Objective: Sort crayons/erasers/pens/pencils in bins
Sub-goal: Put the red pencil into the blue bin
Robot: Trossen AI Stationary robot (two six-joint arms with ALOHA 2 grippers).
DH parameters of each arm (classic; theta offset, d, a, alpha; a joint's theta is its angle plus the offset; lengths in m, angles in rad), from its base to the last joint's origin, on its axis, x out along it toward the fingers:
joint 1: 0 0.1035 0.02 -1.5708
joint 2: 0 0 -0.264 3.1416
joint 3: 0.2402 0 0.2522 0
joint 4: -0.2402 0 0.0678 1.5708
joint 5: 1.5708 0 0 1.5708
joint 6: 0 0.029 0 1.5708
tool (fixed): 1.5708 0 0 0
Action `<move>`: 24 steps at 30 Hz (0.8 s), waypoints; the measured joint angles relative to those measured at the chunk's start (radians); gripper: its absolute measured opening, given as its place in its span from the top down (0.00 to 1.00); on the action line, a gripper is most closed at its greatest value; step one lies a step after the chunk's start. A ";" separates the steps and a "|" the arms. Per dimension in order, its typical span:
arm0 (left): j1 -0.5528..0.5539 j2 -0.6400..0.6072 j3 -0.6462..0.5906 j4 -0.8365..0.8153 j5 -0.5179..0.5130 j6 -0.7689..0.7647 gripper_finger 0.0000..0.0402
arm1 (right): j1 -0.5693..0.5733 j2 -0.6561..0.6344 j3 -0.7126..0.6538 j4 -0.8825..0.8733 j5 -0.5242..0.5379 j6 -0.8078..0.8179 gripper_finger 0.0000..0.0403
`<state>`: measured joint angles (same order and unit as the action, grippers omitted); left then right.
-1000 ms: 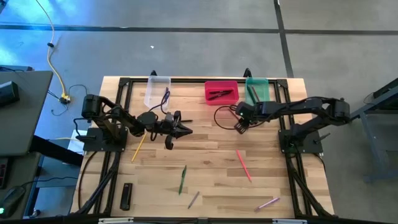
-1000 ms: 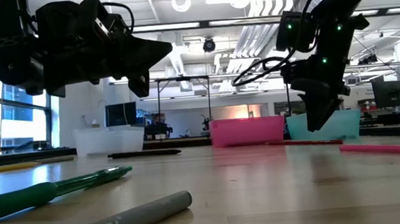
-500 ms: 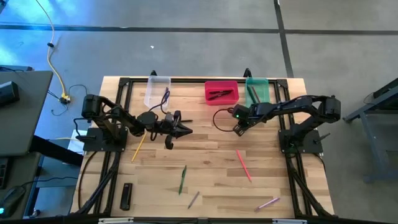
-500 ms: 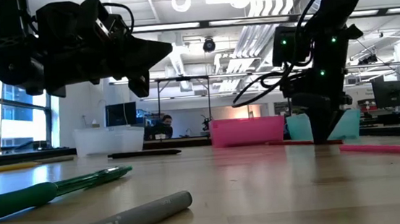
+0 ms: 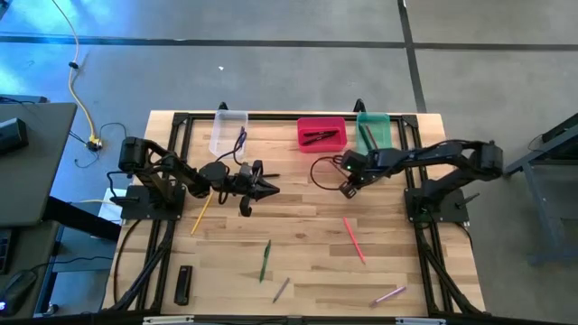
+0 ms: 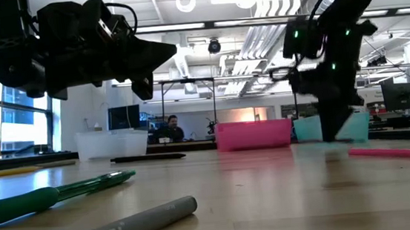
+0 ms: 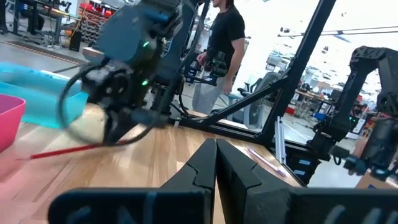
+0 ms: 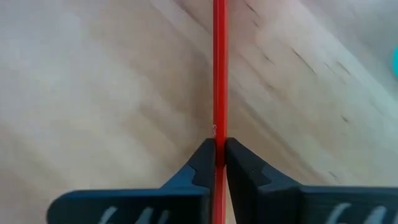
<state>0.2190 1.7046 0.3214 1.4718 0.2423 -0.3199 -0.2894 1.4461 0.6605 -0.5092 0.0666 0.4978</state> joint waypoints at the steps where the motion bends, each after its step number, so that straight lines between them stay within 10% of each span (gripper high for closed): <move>1: 0.000 0.000 0.000 0.000 0.000 0.000 1.00 | 0.001 -0.027 0.000 0.002 -0.004 0.007 0.97; 13: 0.001 0.000 0.000 -0.006 0.000 0.007 1.00 | -0.034 -0.388 0.004 -0.153 0.107 0.212 0.98; 17: 0.001 0.000 0.000 -0.007 -0.001 0.008 1.00 | -0.159 -0.459 0.004 -0.227 0.232 0.224 0.98; 24: 0.001 0.000 0.000 -0.007 -0.003 0.008 1.00 | -0.477 -0.355 0.005 -0.130 0.144 0.025 0.98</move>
<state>0.2203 1.7050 0.3214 1.4645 0.2394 -0.3116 -0.7669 1.0907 0.6651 -0.6389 0.2103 0.5233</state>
